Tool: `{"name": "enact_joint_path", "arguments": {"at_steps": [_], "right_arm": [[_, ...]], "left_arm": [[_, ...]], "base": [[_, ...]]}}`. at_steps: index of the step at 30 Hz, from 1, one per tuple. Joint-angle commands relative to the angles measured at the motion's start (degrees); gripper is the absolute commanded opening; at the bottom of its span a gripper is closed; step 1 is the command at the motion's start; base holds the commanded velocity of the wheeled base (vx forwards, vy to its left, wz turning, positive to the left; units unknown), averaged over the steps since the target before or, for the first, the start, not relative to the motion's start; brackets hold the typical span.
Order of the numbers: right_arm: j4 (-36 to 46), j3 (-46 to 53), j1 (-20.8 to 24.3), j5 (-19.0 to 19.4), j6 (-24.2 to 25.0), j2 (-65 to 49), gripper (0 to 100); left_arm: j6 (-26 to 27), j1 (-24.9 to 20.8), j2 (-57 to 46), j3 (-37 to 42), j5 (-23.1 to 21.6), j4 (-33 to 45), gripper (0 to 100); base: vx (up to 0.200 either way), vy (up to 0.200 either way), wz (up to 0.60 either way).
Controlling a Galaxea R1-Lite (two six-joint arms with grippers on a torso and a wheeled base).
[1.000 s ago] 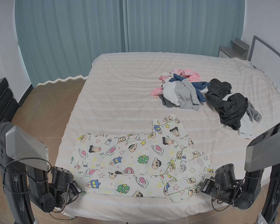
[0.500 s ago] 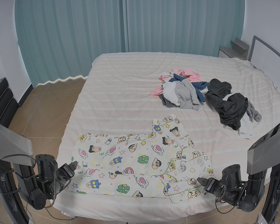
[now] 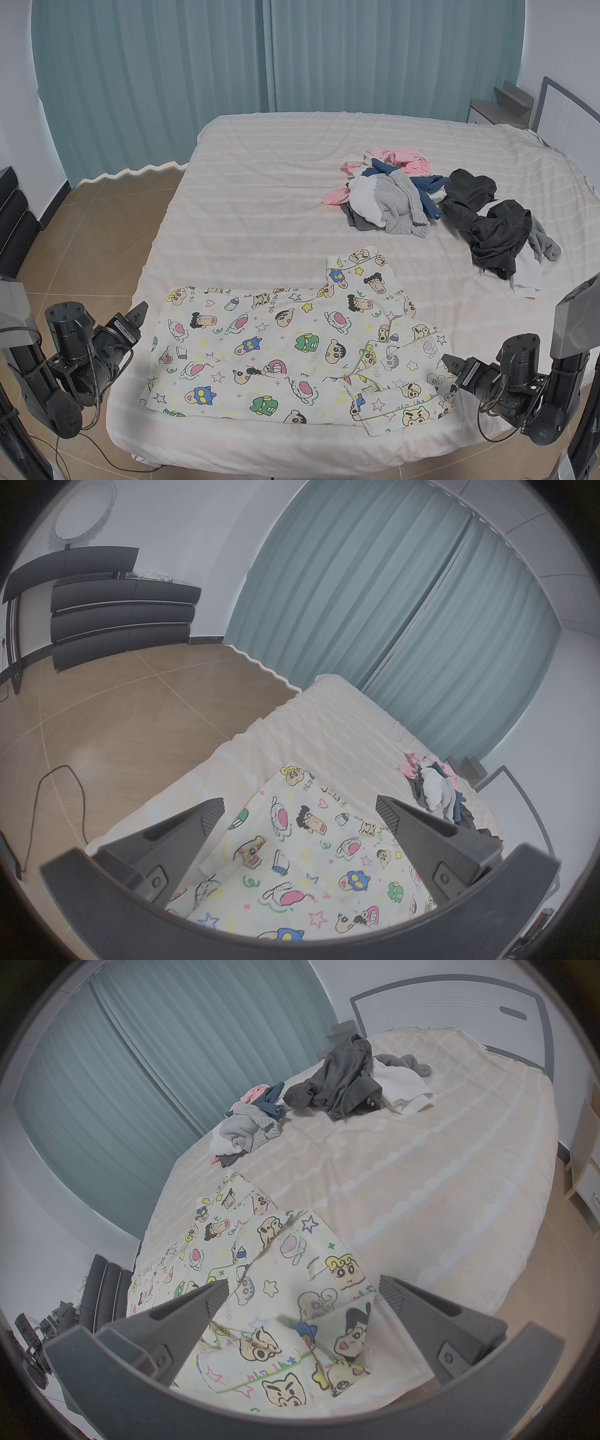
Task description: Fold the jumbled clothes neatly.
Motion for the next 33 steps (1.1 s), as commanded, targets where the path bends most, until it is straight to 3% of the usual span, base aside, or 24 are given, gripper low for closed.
{"name": "enact_joint_path", "arguments": {"at_steps": [1,12,20,27,30,31,33], "right_arm": [[0.01,-0.16,-0.02,0.05,-0.31,-0.53,100],[0.01,-3.85,-0.11,0.40,-4.52,-0.70,100],[0.19,-5.16,-0.11,2.51,-5.32,-0.62,100],[0.63,-6.13,-0.02,3.39,-5.32,-0.53,100],[0.80,-6.75,0.07,3.83,-5.32,-0.35,100],[0.80,-7.10,0.07,4.10,-5.32,-0.09,100],[0.98,-7.45,0.07,4.36,-5.32,0.18,100]], "left_arm": [[0.03,0.02,-0.56,-0.76,-0.21,-0.06,100],[0.47,0.11,1.72,-2.52,-0.38,0.03,100],[7.86,1.34,5.50,-3.13,-2.75,-0.06,100],[24.56,8.72,10.16,-7.88,-12.25,3.98,100],[24.99,10.04,10.16,-11.75,-17.70,11.45,100],[24.12,10.66,9.89,-14.65,-21.74,16.55,100],[20.69,11.27,9.45,-17.63,-25.78,22.09,100]], "base": [[0.200,0.000,0.00],[0.200,0.000,0.00],[0.075,0.000,0.00],[0.000,0.000,0.00],[0.000,0.000,0.00],[0.000,0.000,0.00],[0.000,0.000,0.00]]}}
